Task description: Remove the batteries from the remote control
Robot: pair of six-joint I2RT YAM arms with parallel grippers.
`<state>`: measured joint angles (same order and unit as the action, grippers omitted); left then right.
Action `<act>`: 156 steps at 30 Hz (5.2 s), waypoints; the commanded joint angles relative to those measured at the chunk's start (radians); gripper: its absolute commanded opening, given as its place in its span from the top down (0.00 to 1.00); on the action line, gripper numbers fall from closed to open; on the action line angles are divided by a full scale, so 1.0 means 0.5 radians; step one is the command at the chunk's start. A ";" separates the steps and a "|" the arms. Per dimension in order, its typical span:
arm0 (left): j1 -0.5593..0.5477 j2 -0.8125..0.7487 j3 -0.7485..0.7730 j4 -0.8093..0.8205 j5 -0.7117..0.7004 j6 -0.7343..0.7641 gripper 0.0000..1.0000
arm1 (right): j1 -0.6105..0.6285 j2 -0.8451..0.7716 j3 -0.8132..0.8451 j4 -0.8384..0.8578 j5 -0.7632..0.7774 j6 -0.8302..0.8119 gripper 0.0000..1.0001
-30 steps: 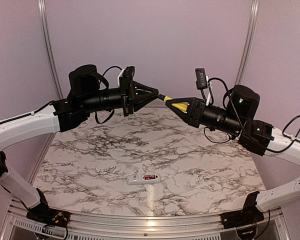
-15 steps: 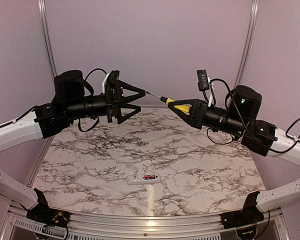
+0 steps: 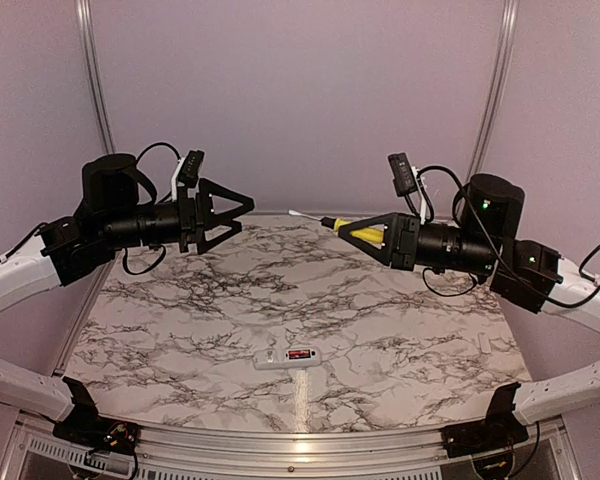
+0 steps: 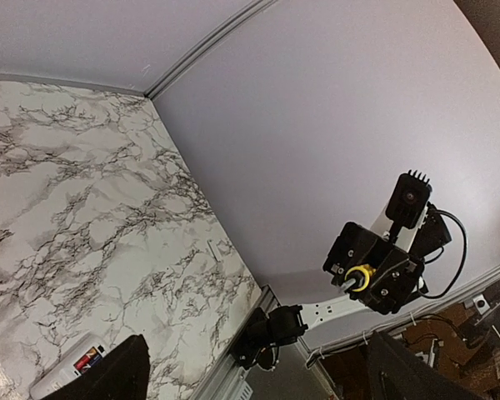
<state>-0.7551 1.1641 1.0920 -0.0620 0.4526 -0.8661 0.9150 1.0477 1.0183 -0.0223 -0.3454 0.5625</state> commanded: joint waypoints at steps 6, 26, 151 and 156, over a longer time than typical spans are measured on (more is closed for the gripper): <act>0.016 -0.015 -0.102 -0.154 -0.047 0.250 0.08 | -0.032 -0.002 0.173 -0.618 0.041 0.076 1.00; -0.324 0.232 -0.586 -0.138 -0.391 1.438 0.13 | -0.032 -0.171 0.084 -1.462 0.349 0.126 1.00; -0.936 0.702 -1.195 1.291 -1.050 1.850 0.01 | -0.097 -0.293 0.077 -1.570 0.843 0.526 1.00; -0.988 0.894 -1.181 1.543 -1.041 1.824 0.01 | -0.097 -0.259 0.081 -1.601 0.823 0.563 1.00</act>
<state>-1.2278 1.5429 0.5014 0.5686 -0.0944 0.0296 0.8719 0.9058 1.0607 -0.7914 0.0719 0.8082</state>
